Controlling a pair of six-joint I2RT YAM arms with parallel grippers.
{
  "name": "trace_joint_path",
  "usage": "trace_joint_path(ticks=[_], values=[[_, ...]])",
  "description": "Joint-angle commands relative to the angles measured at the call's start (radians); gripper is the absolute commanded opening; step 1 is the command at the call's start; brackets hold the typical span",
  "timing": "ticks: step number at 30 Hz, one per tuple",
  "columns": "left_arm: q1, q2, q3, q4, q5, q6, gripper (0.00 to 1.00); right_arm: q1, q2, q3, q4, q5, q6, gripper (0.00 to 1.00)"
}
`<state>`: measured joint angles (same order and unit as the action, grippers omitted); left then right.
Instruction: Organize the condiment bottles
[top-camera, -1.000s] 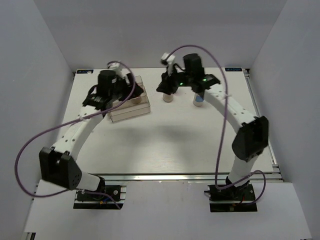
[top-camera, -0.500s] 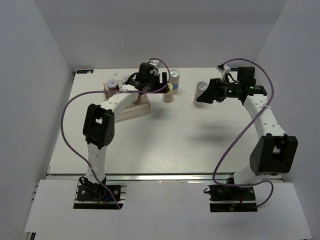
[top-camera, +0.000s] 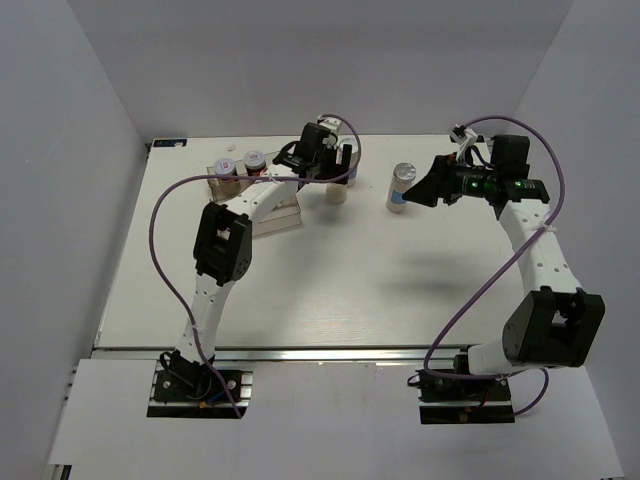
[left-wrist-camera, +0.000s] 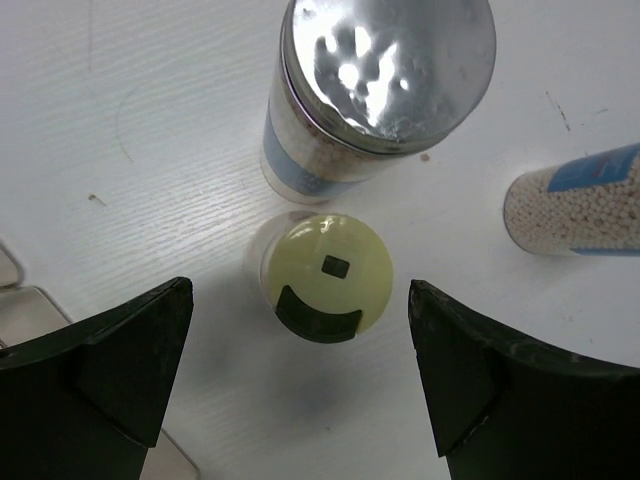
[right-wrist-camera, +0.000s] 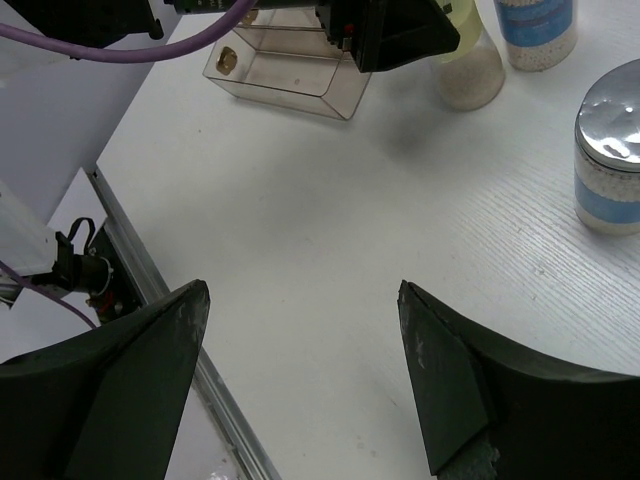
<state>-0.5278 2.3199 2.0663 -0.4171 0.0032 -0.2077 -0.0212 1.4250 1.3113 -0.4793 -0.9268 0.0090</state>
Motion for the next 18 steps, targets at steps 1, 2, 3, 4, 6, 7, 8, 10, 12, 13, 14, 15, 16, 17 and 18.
trace_joint_path(ticks=[1,2,3,4,6,7,8,10,12,13,14,15,16,17,18], values=[[-0.008,0.001,0.055,-0.002,-0.065,0.037,0.98,-0.003,0.018,0.011,0.042,-0.033,0.025,0.81],[-0.008,0.007,0.057,0.009,-0.066,0.039,0.98,-0.003,0.022,0.014,0.039,-0.032,0.023,0.81],[-0.009,0.015,0.058,0.015,-0.065,0.040,0.98,-0.003,0.023,0.020,0.038,-0.032,0.025,0.81],[-0.009,0.021,0.060,0.018,-0.068,0.042,0.98,-0.003,0.026,0.020,0.038,-0.030,0.023,0.81],[-0.009,0.029,0.061,0.031,-0.065,0.042,0.98,-0.003,0.028,0.019,0.038,-0.026,0.022,0.81],[-0.009,0.030,0.060,0.034,-0.065,0.042,0.98,-0.003,0.026,0.019,0.038,-0.024,0.020,0.81],[-0.011,0.032,0.060,0.044,-0.063,0.041,0.98,-0.003,0.028,0.016,0.036,-0.021,0.019,0.81],[-0.012,0.032,0.049,0.061,-0.065,0.044,0.96,-0.003,0.026,0.009,0.034,-0.018,0.017,0.81],[-0.015,0.032,0.040,0.093,-0.066,0.050,0.95,-0.003,0.026,0.005,0.036,-0.018,0.017,0.81],[-0.017,0.032,0.029,0.106,-0.068,0.053,0.94,-0.003,0.028,0.002,0.036,-0.017,0.017,0.81],[-0.018,0.030,0.023,0.129,-0.069,0.059,0.94,-0.003,0.029,0.000,0.036,-0.017,0.017,0.81],[-0.021,0.030,0.018,0.139,-0.071,0.060,0.94,-0.003,0.029,-0.001,0.034,-0.015,0.016,0.80],[-0.024,0.029,0.009,0.152,-0.072,0.062,0.93,-0.003,0.031,-0.004,0.033,-0.017,0.016,0.80],[-0.024,0.029,0.003,0.175,-0.072,0.062,0.92,-0.003,0.032,-0.004,0.031,-0.017,0.014,0.80],[-0.026,0.029,-0.003,0.182,-0.074,0.062,0.92,-0.003,0.032,-0.004,0.031,-0.015,0.013,0.80]])
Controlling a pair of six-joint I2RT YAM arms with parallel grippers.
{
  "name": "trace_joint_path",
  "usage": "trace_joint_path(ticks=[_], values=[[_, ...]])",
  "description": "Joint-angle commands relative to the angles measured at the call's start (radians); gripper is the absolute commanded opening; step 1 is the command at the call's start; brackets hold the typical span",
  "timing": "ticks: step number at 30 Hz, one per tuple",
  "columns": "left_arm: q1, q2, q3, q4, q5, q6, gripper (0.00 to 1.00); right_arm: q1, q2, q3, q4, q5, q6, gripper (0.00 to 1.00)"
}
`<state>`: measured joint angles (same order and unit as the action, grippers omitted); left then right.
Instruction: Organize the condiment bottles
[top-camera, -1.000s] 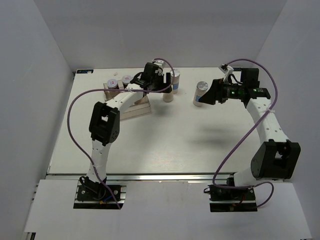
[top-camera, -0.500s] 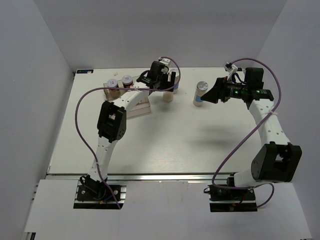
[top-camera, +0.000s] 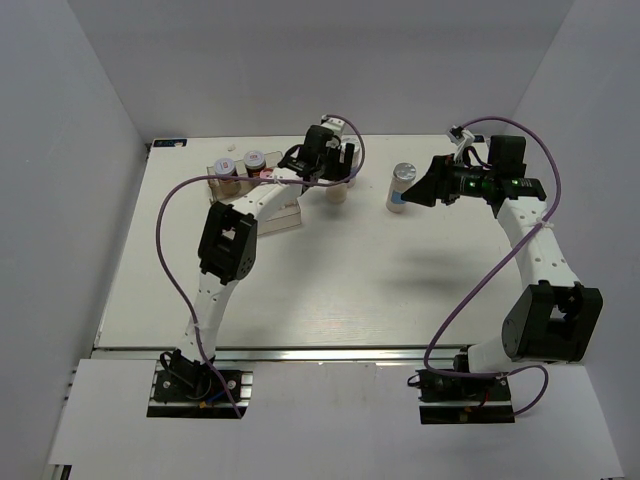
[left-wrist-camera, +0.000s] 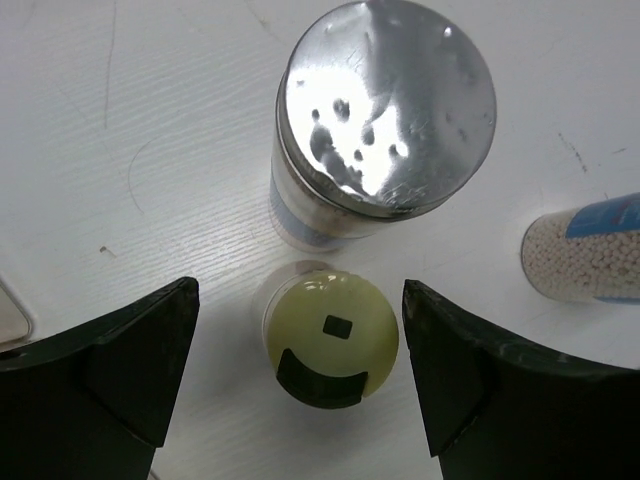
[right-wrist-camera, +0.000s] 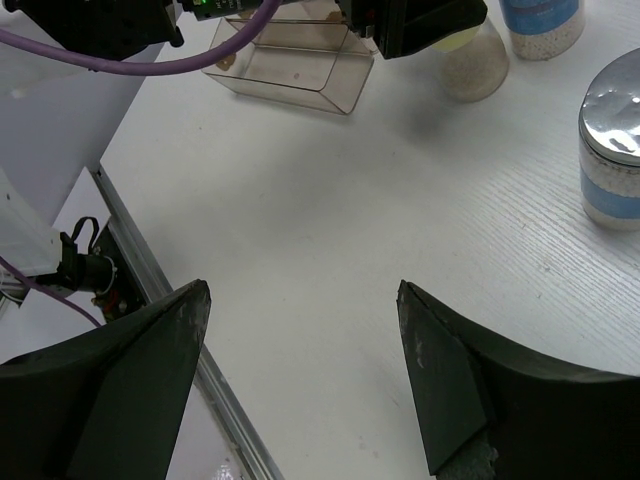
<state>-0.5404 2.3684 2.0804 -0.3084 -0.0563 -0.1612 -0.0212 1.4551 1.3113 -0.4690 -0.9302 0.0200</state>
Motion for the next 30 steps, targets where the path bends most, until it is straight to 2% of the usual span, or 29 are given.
trace_joint_path(ticks=[1,5,11,14,15,17,21,30], values=[[-0.015,-0.021,-0.023,0.083,-0.017,0.014,0.91,-0.003,0.002,-0.004,0.018,-0.012,0.000,0.80],[-0.018,-0.026,-0.052,0.103,-0.013,0.006,0.81,-0.003,0.001,-0.007,0.015,-0.009,-0.008,0.80],[-0.018,-0.061,-0.120,0.133,-0.014,-0.006,0.75,-0.003,0.005,-0.006,0.013,-0.012,-0.008,0.80],[-0.018,-0.096,-0.160,0.156,-0.019,-0.015,0.55,-0.003,0.005,-0.007,0.013,-0.012,-0.008,0.79],[-0.018,-0.119,-0.180,0.164,-0.020,-0.018,0.43,-0.003,0.004,-0.007,0.013,-0.012,-0.008,0.79],[-0.020,-0.149,-0.203,0.186,-0.025,-0.031,0.34,-0.003,0.002,-0.007,0.010,-0.012,-0.012,0.79],[-0.021,-0.247,-0.288,0.229,-0.040,-0.028,0.27,-0.003,0.001,-0.015,0.006,-0.010,-0.015,0.78],[-0.021,-0.474,-0.287,0.193,-0.088,0.020,0.12,-0.003,0.005,-0.020,0.007,-0.012,-0.015,0.78]])
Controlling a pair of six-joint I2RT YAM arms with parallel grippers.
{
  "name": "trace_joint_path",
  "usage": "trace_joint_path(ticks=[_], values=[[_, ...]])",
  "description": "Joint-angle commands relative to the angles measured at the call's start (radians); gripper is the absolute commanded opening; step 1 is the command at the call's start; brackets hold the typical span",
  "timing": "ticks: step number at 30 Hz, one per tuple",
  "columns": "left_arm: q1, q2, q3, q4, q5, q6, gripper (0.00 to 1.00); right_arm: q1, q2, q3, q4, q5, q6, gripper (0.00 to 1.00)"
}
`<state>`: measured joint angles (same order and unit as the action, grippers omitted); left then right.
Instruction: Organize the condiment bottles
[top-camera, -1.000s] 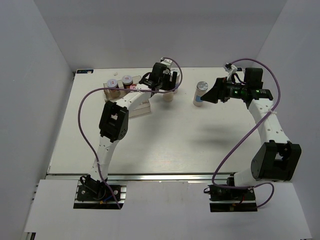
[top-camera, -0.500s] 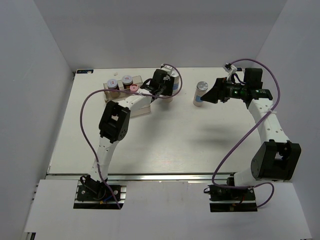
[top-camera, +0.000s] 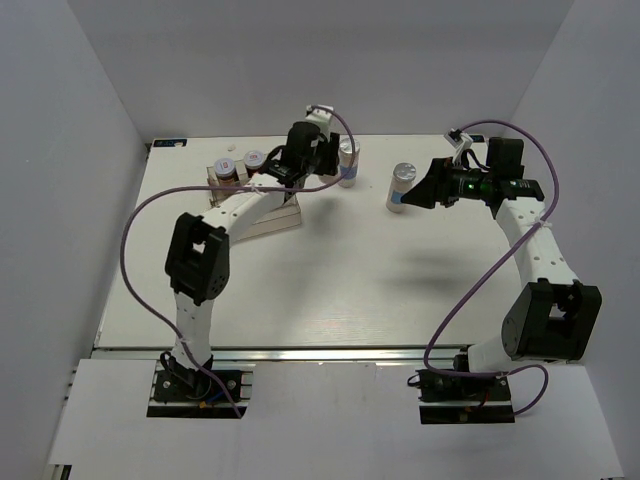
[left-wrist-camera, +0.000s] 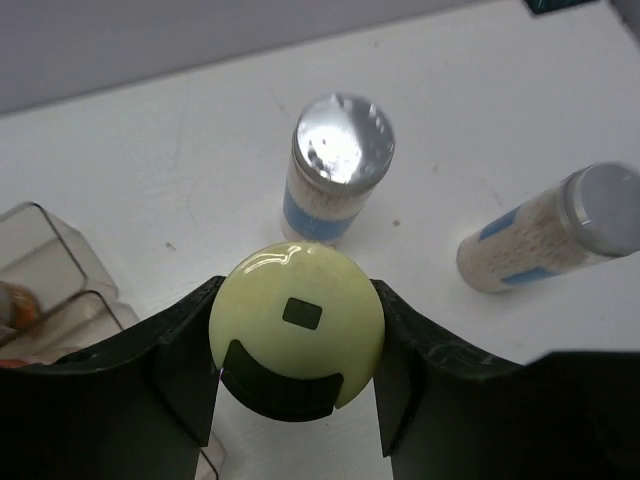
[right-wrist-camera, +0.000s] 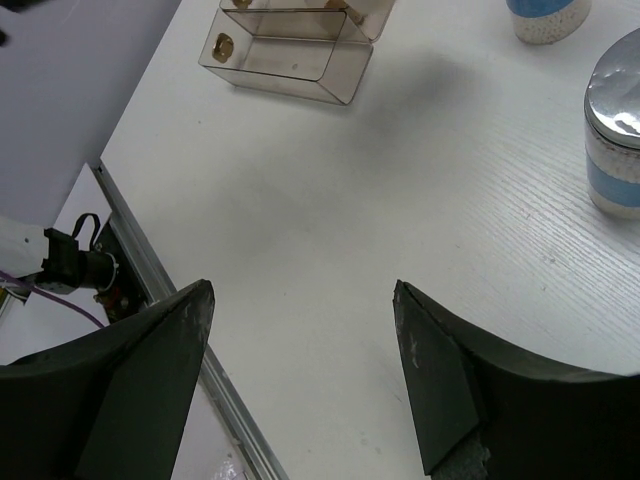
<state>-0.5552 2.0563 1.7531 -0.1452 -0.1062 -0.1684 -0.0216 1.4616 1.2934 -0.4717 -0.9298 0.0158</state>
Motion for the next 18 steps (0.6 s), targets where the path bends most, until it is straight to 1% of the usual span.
trace_joint_path(ticks=[1,2,4,5,6,7,9,10,13,18], values=[[-0.006,-0.180,0.046,0.019,-0.053,0.036,0.11,-0.003,-0.003,0.000,0.010,-0.012,-0.011,0.77],[-0.005,-0.215,0.046,0.006,-0.100,0.041,0.09,-0.003,-0.001,0.000,0.010,-0.012,-0.011,0.77],[0.007,-0.254,0.034,-0.033,-0.150,0.053,0.06,-0.003,-0.001,0.000,0.008,-0.009,-0.011,0.77],[0.018,-0.290,0.010,-0.048,-0.203,0.052,0.04,-0.003,-0.001,0.000,0.010,-0.009,-0.011,0.76],[0.030,-0.307,-0.004,-0.080,-0.226,0.047,0.03,-0.003,-0.003,-0.002,0.010,-0.007,-0.011,0.76],[0.067,-0.323,-0.020,-0.097,-0.243,0.034,0.01,-0.003,-0.003,-0.005,0.010,-0.007,-0.011,0.76],[0.119,-0.366,-0.061,-0.158,-0.262,-0.003,0.00,-0.003,0.002,-0.008,0.012,-0.009,-0.011,0.76],[0.174,-0.378,-0.073,-0.174,-0.263,-0.043,0.00,-0.003,0.003,-0.008,0.012,-0.009,-0.011,0.76],[0.251,-0.423,-0.130,-0.202,-0.292,-0.069,0.00,-0.003,0.009,-0.003,0.012,-0.006,-0.011,0.75],[0.327,-0.421,-0.173,-0.223,-0.288,-0.079,0.00,-0.001,0.029,0.014,0.012,-0.003,-0.011,0.75]])
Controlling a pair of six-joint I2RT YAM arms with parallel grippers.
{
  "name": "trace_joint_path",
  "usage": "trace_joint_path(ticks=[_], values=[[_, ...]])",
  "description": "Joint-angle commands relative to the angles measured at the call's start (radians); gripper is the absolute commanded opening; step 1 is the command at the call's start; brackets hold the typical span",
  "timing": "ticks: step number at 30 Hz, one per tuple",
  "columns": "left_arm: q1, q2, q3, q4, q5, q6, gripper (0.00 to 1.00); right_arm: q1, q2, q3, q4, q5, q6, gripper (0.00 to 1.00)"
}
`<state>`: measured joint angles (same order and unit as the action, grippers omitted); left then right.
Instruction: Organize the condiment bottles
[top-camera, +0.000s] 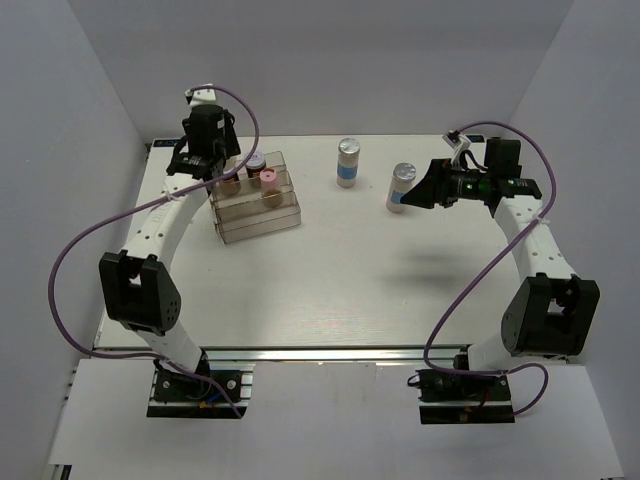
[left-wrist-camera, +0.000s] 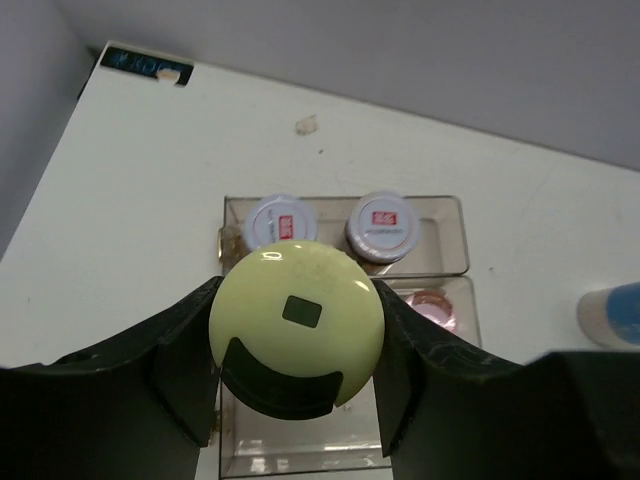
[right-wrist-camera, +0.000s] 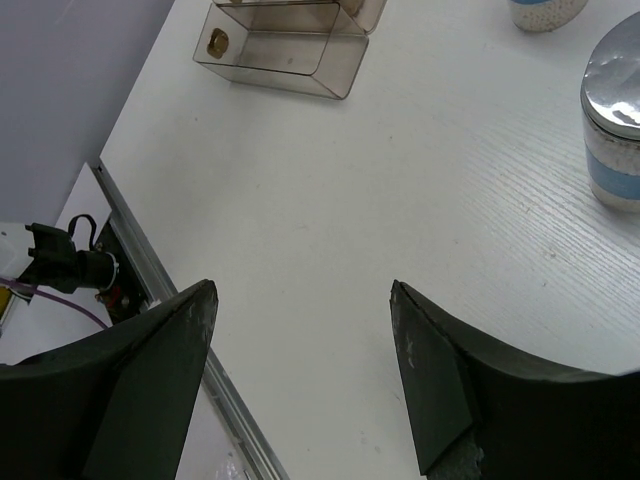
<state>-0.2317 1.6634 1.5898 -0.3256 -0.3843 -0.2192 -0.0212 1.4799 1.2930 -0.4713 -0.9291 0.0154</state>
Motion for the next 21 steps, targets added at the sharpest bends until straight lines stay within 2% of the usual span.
trace_joint_path(ticks=[1,9,21], values=[[0.018,-0.013,-0.011,-0.043,0.008,-0.035,0.00,-0.002,0.016,0.017,0.011,-0.002,-0.009,0.75],[0.049,0.085,-0.042,-0.012,0.079,-0.075,0.00,-0.002,0.010,0.017,0.002,0.021,-0.011,0.75],[0.049,0.239,0.021,0.010,0.101,-0.080,0.00,-0.002,0.023,0.026,-0.001,0.033,-0.034,0.76]])
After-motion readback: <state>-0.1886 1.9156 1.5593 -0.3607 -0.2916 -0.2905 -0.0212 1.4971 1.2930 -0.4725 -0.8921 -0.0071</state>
